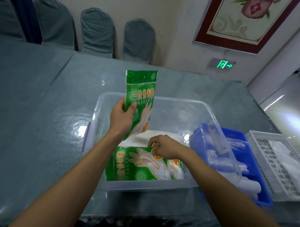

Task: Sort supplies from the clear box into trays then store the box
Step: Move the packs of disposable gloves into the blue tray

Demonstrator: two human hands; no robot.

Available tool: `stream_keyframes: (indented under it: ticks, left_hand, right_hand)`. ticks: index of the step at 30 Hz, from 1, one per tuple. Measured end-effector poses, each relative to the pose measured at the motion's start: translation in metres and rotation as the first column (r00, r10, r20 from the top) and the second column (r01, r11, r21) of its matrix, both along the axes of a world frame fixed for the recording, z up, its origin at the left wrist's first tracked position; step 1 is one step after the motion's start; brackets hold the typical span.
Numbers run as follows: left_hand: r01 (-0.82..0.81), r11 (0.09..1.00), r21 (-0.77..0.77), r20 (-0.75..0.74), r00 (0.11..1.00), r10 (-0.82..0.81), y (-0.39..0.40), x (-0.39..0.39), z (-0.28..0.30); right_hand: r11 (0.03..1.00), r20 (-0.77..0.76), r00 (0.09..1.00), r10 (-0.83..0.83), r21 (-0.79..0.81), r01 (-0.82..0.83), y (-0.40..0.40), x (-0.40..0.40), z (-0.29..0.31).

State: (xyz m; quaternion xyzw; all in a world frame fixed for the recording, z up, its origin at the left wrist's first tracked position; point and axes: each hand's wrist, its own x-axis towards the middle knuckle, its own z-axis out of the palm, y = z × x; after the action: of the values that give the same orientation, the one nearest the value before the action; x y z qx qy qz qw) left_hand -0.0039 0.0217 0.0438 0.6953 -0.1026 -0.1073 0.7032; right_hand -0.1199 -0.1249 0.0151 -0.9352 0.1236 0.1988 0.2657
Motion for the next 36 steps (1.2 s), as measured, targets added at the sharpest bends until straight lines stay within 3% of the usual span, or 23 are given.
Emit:
stream_keyframes:
  ticks: [6,12,15,19,23,26,30,33,36]
  left_hand:
    - [-0.04,0.999,0.004,0.103,0.994,0.039,0.003,0.004,-0.001]
    - [-0.166,0.963,-0.211,0.073,0.98,0.184,0.008,0.007,0.002]
    - [-0.225,0.947,-0.229,0.053,0.969,0.243,0.011,0.011,0.001]
    - [-0.2,0.957,-0.209,0.022,0.978,0.209,0.008,0.012,-0.003]
    - [-0.165,0.973,-0.16,-0.052,0.986,0.159,0.001,0.01,-0.002]
    - [-0.133,0.978,-0.163,-0.108,0.987,0.117,0.001,0.009,-0.003]
    - [-0.083,0.97,-0.229,-0.241,0.97,0.026,0.001,0.01,-0.004]
    - [-0.04,0.957,-0.288,-0.313,0.948,-0.055,0.0,0.007,0.001]
    - [-0.026,0.944,-0.33,-0.354,0.93,-0.098,0.001,0.007,0.001]
  right_hand:
    - [0.988,0.221,0.966,-0.132,-0.049,0.146,-0.033,-0.024,0.044]
    - [0.964,0.289,0.933,-0.213,-0.092,0.248,-0.063,-0.059,0.073]
    - [0.942,0.356,0.889,-0.29,-0.056,0.33,-0.074,-0.073,0.083]
    - [0.896,0.509,0.759,-0.405,0.058,0.44,-0.082,-0.081,0.09]
    - [0.849,0.581,0.622,-0.525,0.302,0.434,-0.072,-0.078,0.097]
    - [0.78,0.56,0.547,-0.622,0.509,0.365,-0.061,-0.071,0.097]
    - [0.607,0.448,0.46,-0.767,0.741,0.289,-0.048,-0.048,0.086]
    - [0.529,0.39,0.427,-0.816,0.801,0.28,-0.034,-0.027,0.074]
    - [0.522,0.39,0.4,-0.829,0.796,0.306,-0.022,-0.011,0.066]
